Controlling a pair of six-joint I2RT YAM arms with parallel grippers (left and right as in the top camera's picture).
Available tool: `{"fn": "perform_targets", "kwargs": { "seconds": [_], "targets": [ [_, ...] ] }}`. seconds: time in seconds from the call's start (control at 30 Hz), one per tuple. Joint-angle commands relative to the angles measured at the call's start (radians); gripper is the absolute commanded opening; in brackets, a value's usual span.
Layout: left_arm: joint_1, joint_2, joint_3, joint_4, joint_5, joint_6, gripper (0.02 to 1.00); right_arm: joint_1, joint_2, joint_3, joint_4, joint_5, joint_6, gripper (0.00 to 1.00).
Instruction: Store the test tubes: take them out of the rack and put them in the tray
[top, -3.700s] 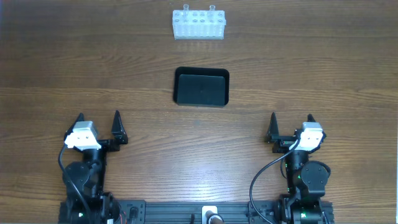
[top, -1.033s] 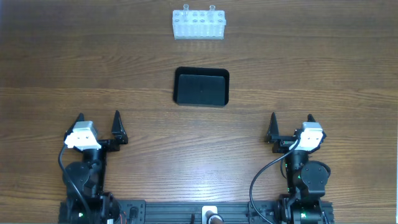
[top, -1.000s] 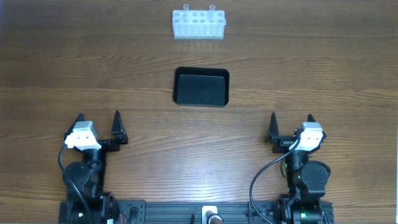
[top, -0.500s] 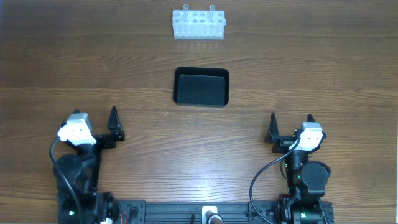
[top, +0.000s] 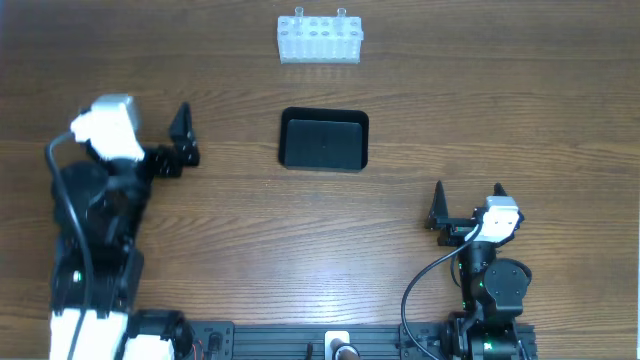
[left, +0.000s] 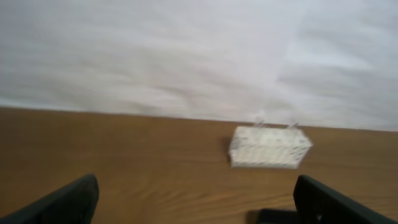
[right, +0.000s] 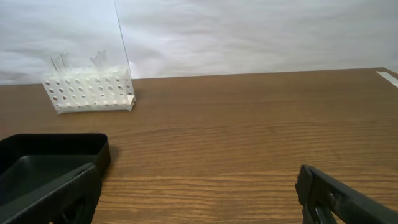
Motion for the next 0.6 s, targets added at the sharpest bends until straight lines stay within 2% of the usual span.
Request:
{"fn": "perform_targets", "kwargs": {
  "seconds": [0.03,0.2,0.3,0.43,0.53,0.6],
  "targets": [
    [-0.088,0.141,0.117,-0.009,0.002,0.011,0.996,-0.006,-0.009,-0.005,-0.004,-0.008,-0.005,0.991],
    [-0.169,0.315,0.238,-0.018,-0.043,-0.087,0.998,-0.006,-0.009,-0.005,-0.004,-0.008,-0.005,0.991],
    [-0.213,0.423,0.321,-0.042,-0.071,-0.095,0.998,-0.006,-0.009,-0.005,-0.004,-0.008,-0.005,0.991],
    [-0.274,0.567,0.432,-0.055,-0.151,-0.103,0.996,-0.006,-0.009,-0.005,-0.004,-0.008,-0.005,0.993],
    [-0.301,0.671,0.52,-0.091,-0.225,-0.177,1.0,-0.006,-0.009,-0.005,-0.004,-0.008,-0.005,0.993],
    [-0.307,0.738,0.579,-0.121,-0.239,-0.2,0.998,-0.006,-0.009,-0.005,-0.004,-0.008,-0.005,0.991]
  ]
}}
